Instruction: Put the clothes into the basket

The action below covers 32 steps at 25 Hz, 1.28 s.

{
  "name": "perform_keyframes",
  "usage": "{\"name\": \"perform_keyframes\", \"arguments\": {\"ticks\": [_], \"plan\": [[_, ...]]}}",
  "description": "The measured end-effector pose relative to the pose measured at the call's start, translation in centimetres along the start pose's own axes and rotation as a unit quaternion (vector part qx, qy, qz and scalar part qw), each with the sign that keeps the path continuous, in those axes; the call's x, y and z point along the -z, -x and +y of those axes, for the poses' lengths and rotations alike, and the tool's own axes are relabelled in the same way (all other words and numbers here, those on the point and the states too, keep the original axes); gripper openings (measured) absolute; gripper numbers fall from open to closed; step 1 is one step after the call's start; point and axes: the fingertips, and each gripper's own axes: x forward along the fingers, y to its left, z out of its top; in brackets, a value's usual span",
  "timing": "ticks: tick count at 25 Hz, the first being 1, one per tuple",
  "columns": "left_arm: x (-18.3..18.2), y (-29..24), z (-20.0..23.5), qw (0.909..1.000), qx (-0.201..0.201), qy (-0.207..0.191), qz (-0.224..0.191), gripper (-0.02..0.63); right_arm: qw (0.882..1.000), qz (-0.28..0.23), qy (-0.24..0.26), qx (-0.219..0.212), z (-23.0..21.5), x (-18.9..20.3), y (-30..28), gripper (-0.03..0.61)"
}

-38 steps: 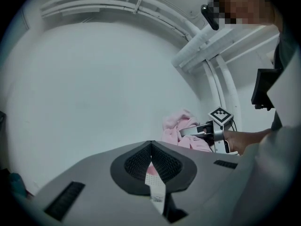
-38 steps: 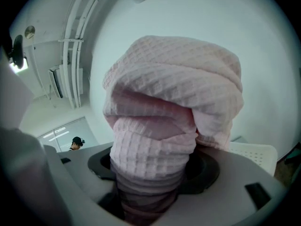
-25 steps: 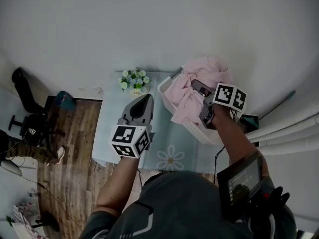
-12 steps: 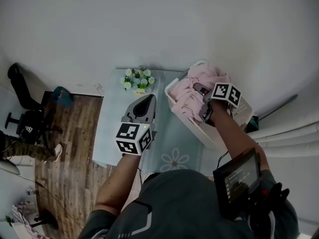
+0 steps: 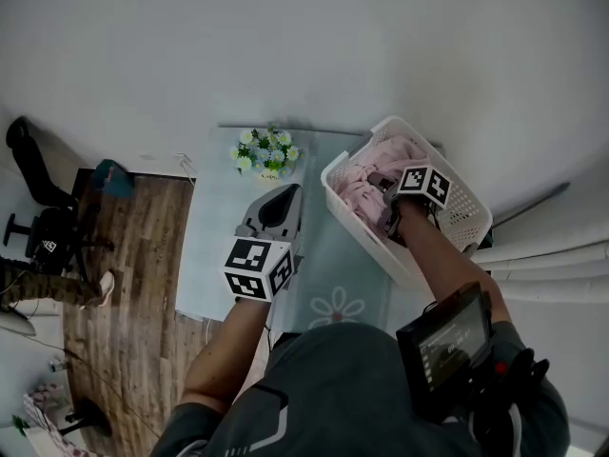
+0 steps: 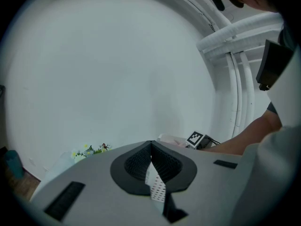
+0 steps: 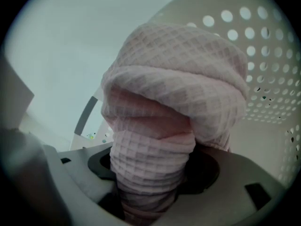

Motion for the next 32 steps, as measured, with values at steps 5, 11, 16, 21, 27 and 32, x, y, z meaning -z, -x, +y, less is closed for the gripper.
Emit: {"name": "perform_keyframes", "arguments": {"ticks": [5, 11, 16, 21, 27, 32], "plan": [[0.3, -0.5, 0.0, 1.0, 0.002, 0.0, 0.003, 0.009, 1.0, 0.008, -0.005, 0.026, -1.8, 0.8, -1.2, 0.331], [0.7, -0.8, 0.3, 1.0, -0.001, 0.005, 0.006, 0.009, 0.998, 0.025, -0.001, 0.057, -4.0, 2.0, -2.9, 0.333], [1.0, -0.4, 0.8, 0.9999, -0.011, 0.006, 0.01, 0.009, 0.997, 0.027, 0.019, 0.066, -5.0, 2.4, -3.8, 0.334], [1.5, 0.0, 0.7, 0.9997, -0.019, 0.012, 0.012, 0.009, 0.997, 0.024, 0.023, 0.074, -5.3, 2.5, -4.0, 0.339], [1.4, 0.4, -0.2, 0.9991, -0.027, -0.023, 0.022, 0.009, 0.997, 0.029, 0.023, 0.062, -4.7, 2.6, -3.9, 0.341], [0.7, 0.7, -2.1, 0.9996, -0.012, -0.024, 0.009, 0.009, 0.997, 0.046, 0.004, 0.055, -4.7, 2.5, -3.1, 0.379]]}}
